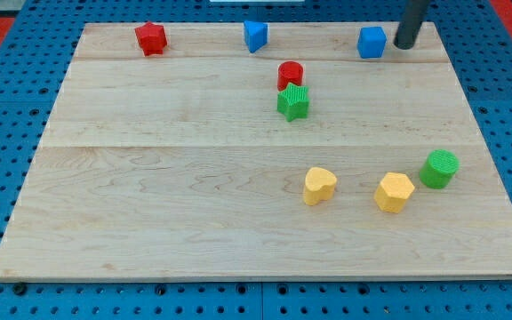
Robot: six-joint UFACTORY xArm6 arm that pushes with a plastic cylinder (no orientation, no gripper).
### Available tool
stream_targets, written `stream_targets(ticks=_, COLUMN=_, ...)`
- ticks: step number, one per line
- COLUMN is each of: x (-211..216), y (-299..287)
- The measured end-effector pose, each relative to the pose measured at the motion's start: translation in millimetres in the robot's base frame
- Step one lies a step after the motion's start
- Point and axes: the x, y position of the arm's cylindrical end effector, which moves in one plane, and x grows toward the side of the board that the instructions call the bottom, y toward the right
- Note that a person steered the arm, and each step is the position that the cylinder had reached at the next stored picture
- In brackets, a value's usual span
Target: Move your arm towards center right
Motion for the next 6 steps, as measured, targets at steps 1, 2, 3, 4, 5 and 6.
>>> stream_targets(ticks=1, x=0, y=-5)
stream_targets(ticks=2, x=0, y=-2)
stream_targets(ticks=3, x=0, y=-2)
stream_targets(ticks=4, x=45, y=10)
stream_targets(ticks=5, x=102, y=-15)
stream_targets(ticks=6, x=112, y=-75)
